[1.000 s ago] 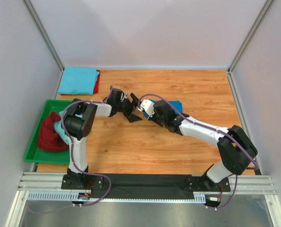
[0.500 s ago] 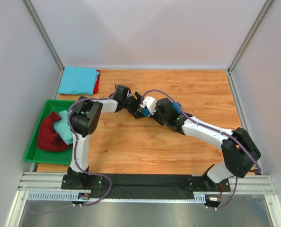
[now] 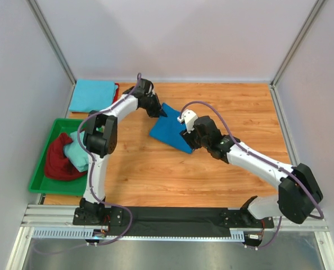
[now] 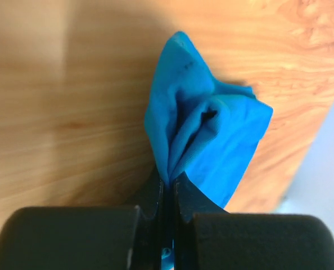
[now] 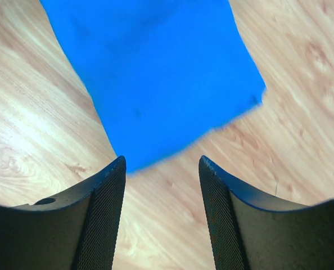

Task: Fold and stack the t-shirts
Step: Neatly place the folded tshirt to the corner, then reset both grippers

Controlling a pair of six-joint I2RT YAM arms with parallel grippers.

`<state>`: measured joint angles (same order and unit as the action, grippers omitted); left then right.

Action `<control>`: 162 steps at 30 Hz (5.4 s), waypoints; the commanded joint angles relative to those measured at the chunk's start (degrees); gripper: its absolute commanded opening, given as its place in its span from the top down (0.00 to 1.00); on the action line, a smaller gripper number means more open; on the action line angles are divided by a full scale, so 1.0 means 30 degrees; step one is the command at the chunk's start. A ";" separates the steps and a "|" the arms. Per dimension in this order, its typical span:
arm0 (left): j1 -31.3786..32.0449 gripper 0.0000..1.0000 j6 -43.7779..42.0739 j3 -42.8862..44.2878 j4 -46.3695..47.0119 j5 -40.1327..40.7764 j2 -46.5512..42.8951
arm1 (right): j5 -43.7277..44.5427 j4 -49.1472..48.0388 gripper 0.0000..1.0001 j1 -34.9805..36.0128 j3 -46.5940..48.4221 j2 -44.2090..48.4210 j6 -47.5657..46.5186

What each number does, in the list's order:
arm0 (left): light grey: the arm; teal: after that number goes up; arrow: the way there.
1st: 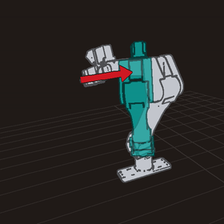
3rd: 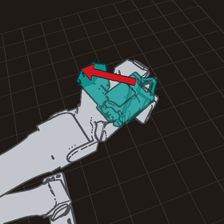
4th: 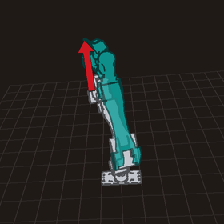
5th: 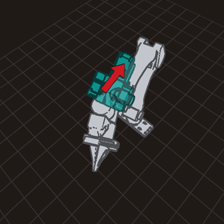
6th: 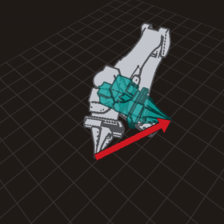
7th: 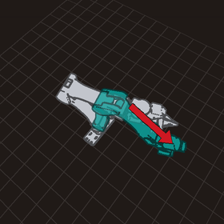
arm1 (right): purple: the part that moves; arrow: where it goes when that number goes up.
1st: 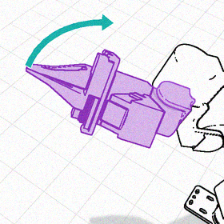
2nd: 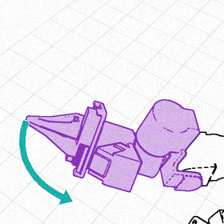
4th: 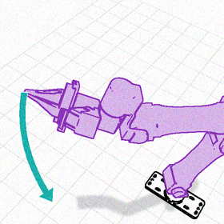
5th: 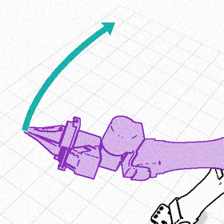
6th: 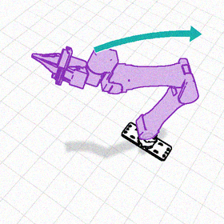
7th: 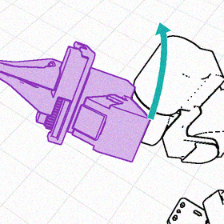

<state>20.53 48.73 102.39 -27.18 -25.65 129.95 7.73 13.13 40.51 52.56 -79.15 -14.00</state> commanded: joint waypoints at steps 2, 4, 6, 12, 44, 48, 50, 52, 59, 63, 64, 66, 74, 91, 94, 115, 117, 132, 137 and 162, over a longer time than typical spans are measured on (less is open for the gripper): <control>-0.1306 1.00 -0.7477 0.3214 -0.5641 0.2249 -0.0955 | 0.0618 0.1834 0.44 -0.0232 -0.0437 0.1771 0.2876; -0.1834 1.00 -0.9520 0.4245 -0.7401 0.3098 -0.0720 | 0.0415 0.2214 0.44 -0.0262 -0.0789 0.2242 0.3578; -0.2156 1.00 -1.0671 0.5563 -0.8685 0.4525 -0.0340 | 0.0296 0.2275 0.44 -0.0233 -0.1168 0.2799 0.3932; -0.3415 1.00 -1.4306 0.7821 -0.9573 0.7753 -0.0104 | 0.0091 0.2216 0.46 -0.0262 -0.1785 0.3504 0.4198; -0.6142 1.00 -1.9815 1.3243 -0.5444 1.2210 -0.0338 | -0.1726 0.2539 0.49 -0.0467 -0.1757 0.3065 0.3524; -0.6318 1.00 -2.0081 1.3010 -0.5529 1.2211 -0.0776 | -0.1784 0.2597 0.49 -0.0467 -0.1844 0.2977 0.3757; -0.6318 1.00 -2.0256 1.2864 -0.5852 1.2386 -0.0923 | -0.1813 0.2598 0.50 -0.0496 -0.1990 0.3064 0.3933; -0.6347 1.00 -2.0431 1.2570 -0.5824 1.2504 -0.1304 | -0.1901 0.2540 0.50 -0.0496 -0.2108 0.3064 0.4196; -0.6610 1.00 -2.0228 1.2715 -0.5529 1.2095 -0.1599 | -0.1902 0.2597 0.50 -0.0496 -0.2021 0.3094 0.4256; -0.6581 1.00 -2.0227 1.2863 -0.5765 1.2036 -0.1744 | -0.1814 0.2686 0.50 -0.0467 -0.1962 0.3153 0.4256; -0.6610 1.00 -2.0373 1.2776 -0.5736 1.2268 -0.1774 | -0.1814 0.2715 0.50 -0.0496 -0.1991 0.3182 0.4256; -0.6639 1.00 -2.0491 1.2571 -0.5648 1.2300 -0.1832 | -0.1813 0.2744 0.50 -0.0496 -0.2020 0.3182 0.4315; -0.6728 1.00 -2.0726 1.2745 -0.5267 1.2212 -0.1686 | -0.1901 0.2773 0.50 -0.0496 -0.1932 0.3006 0.4403; -0.8074 1.00 -2.0638 1.4063 -0.4447 1.0924 0.0539 | -0.2136 0.2598 0.50 -0.0496 -0.1845 0.1689 0.4520; -0.8309 1.00 -2.0404 1.4503 -0.4359 1.0514 0.1154 | -0.2165 0.2598 0.50 -0.0496 -0.1786 0.1425 0.4549; -0.9628 1.00 -1.9965 1.3420 -0.1165 1.2824 0.3645 | -0.2136 0.3124 0.50 -0.0496 -0.0264 -0.0685 0.5749; -0.9657 0.88 -1.9964 1.3332 -0.1165 1.3119 0.3821 | -0.2224 0.3183 0.50 -0.0496 -0.0088 -0.0802 0.6013; -0.8986 0.00 -1.2145 0.8773 -0.3744 1.2868 -0.2732 | -0.3775 0.1634 0.49 -0.0730 -0.0666 0.0162 1.0902; -0.5474 0.00 -1.0095 0.0425 -0.2925 0.8179 -0.8503 | -0.4773 -0.1821 0.49 -0.2251 -0.4210 0.2475 1.6337; -0.1719 0.00 1.4195 -3.3949 3.8224 -1.0288 -2.2790 | -0.1786 0.1881 0.00 -0.3074 -1.7253 2.4522 3.0883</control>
<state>15.03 78.43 4.23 52.05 -56.03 55.20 -1.32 8.38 30.98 3.68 -12.99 72.79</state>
